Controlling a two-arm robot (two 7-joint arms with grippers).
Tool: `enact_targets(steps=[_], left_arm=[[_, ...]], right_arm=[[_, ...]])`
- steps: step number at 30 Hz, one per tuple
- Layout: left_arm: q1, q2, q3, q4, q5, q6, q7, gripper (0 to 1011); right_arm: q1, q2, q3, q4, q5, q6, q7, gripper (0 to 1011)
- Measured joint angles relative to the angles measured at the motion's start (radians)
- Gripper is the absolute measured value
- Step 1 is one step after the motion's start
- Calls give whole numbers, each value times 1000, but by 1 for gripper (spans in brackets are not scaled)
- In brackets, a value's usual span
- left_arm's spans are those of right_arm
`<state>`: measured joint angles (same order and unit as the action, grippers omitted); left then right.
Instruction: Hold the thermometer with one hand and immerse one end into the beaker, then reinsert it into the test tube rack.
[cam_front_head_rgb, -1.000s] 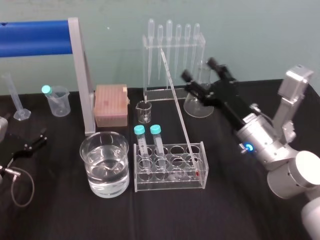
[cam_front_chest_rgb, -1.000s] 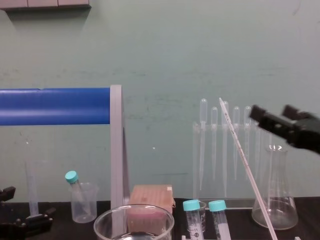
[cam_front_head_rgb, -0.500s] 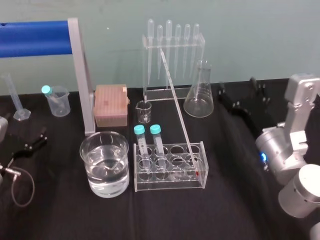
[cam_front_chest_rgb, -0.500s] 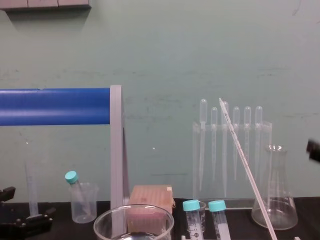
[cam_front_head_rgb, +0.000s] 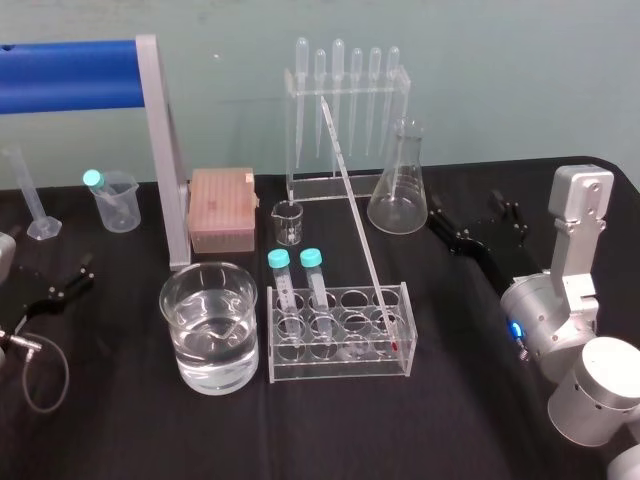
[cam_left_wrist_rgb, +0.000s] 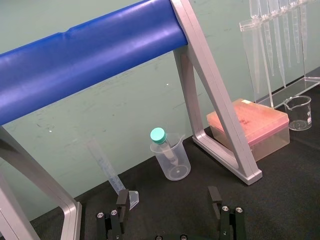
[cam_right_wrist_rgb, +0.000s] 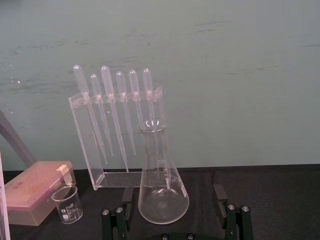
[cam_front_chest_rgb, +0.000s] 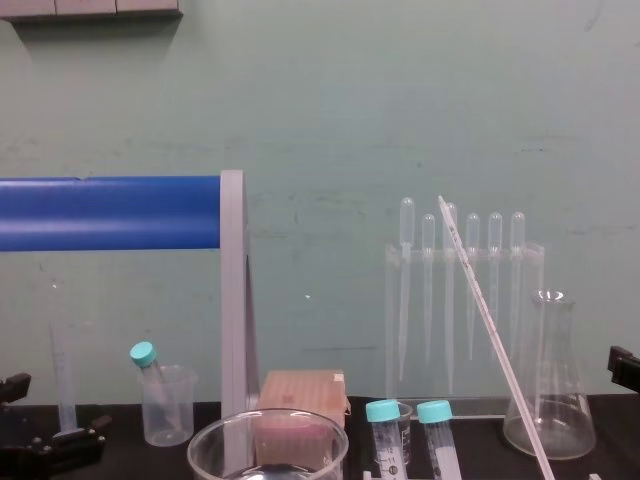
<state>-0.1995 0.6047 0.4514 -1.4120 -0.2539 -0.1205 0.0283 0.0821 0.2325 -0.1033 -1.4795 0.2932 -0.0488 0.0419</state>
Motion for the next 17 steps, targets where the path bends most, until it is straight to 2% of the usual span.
enact_targets(steps=[17], left_arm=[[0, 0, 0, 0, 0, 0, 0, 1008]], right_arm=[[-1, 3, -2, -3, 0, -5, 0, 1003]])
